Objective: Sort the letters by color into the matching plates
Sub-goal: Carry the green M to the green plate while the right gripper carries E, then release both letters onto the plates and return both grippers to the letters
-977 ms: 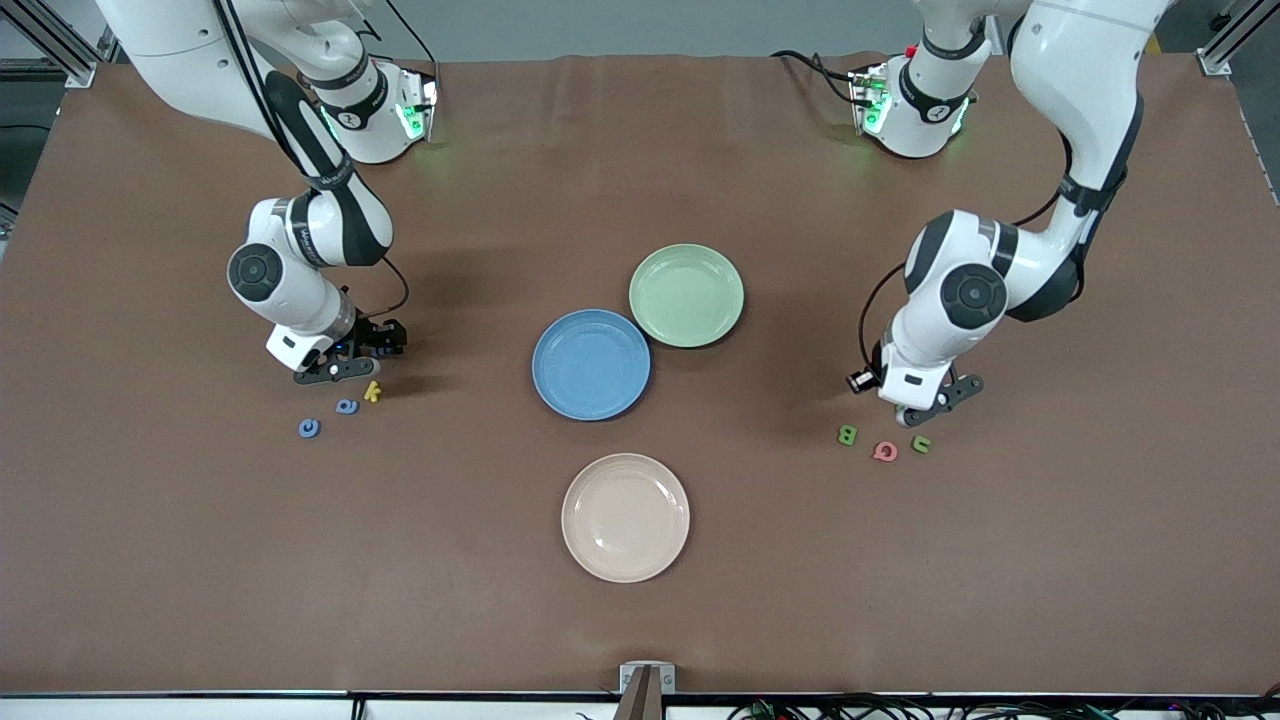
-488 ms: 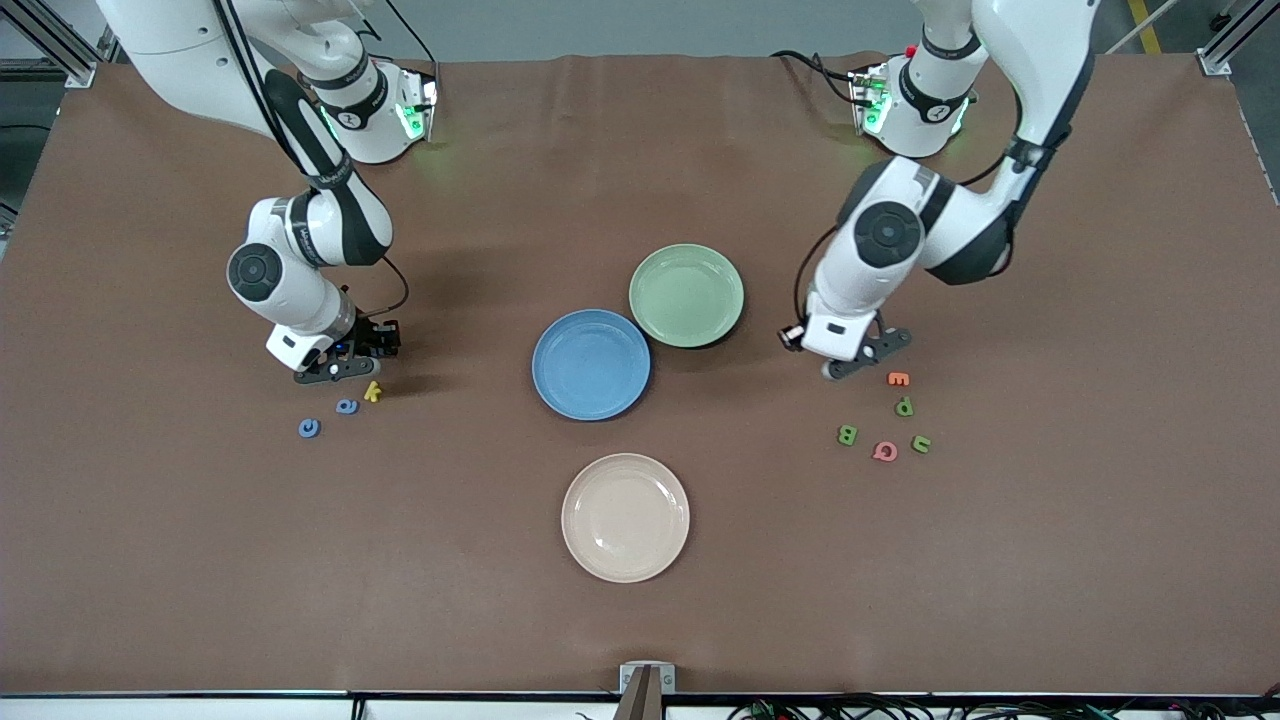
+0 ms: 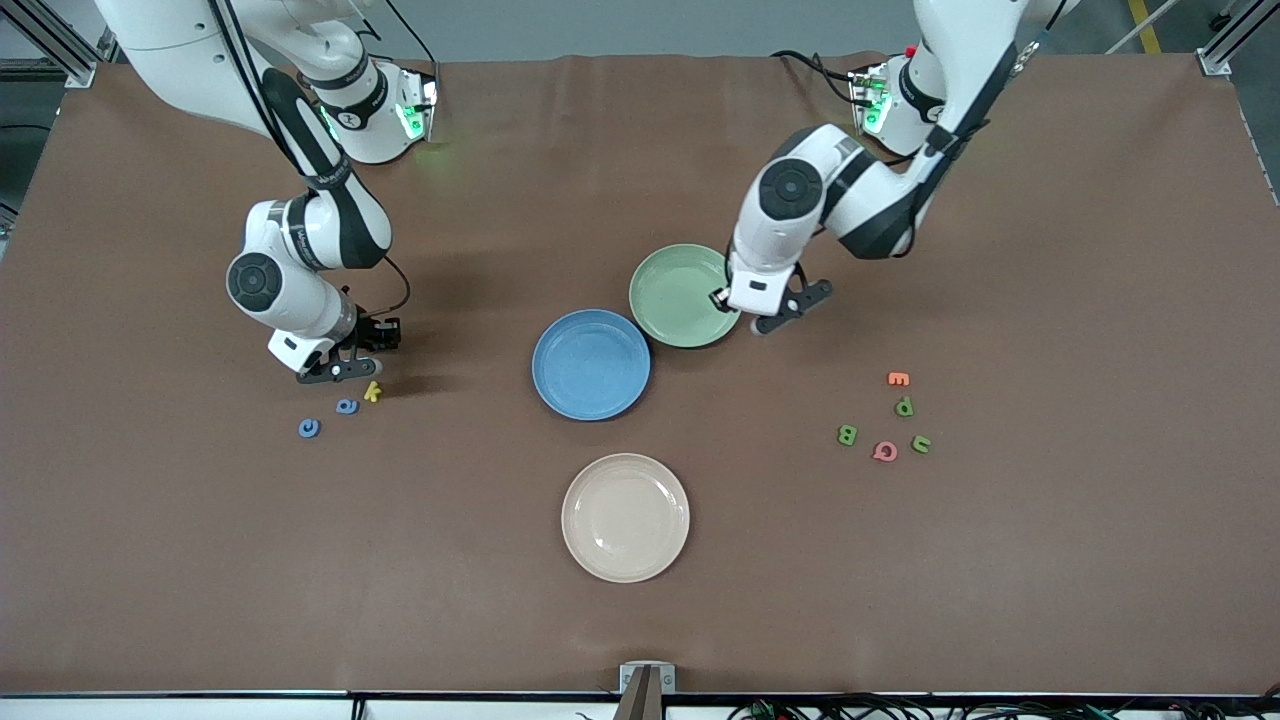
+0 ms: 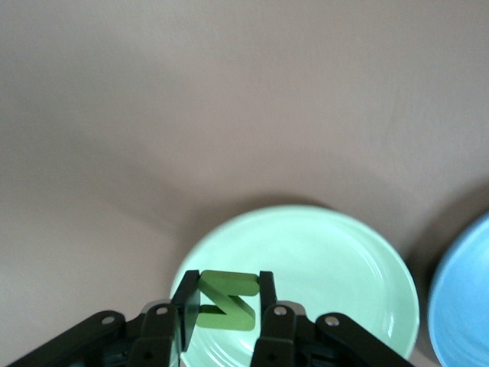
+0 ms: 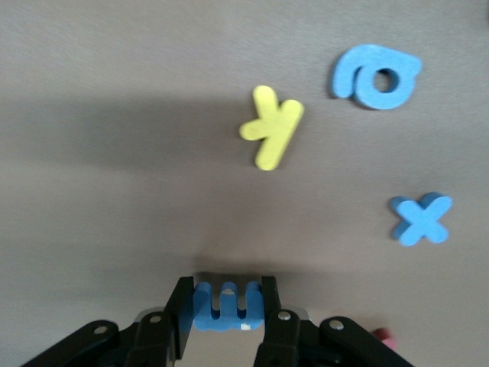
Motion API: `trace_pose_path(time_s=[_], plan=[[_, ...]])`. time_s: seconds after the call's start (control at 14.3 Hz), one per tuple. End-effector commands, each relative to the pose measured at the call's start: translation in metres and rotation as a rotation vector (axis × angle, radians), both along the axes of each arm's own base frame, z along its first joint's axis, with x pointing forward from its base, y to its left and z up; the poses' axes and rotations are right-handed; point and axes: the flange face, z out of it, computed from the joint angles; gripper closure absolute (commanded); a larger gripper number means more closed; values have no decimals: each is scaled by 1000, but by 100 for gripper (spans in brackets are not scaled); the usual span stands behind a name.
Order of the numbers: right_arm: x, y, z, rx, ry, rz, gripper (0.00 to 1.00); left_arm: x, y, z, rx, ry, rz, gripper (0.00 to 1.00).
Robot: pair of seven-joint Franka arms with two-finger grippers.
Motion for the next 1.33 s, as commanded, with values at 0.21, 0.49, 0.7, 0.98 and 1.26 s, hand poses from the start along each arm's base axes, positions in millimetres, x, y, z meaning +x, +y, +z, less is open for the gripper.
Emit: trace_pose_path(time_s=[0.21, 0.49, 0.7, 0.98, 1.26], plan=[[28, 111, 59, 1, 5, -272, 100, -50, -43, -32, -20, 7, 72, 99], [51, 200, 72, -9, -3, -434, 100, -54, -43, -45, -11, 30, 77, 32], [62, 254, 56, -10, -5, -532, 100, -46, -41, -40, -17, 21, 89, 0], [72, 302, 36, -10, -6, -632, 100, -2, -29, 0, -63, -51, 144, 0], [67, 318, 25, -20, -6, -646, 99, 76, 30, 22, -50, -161, 214, 0]])
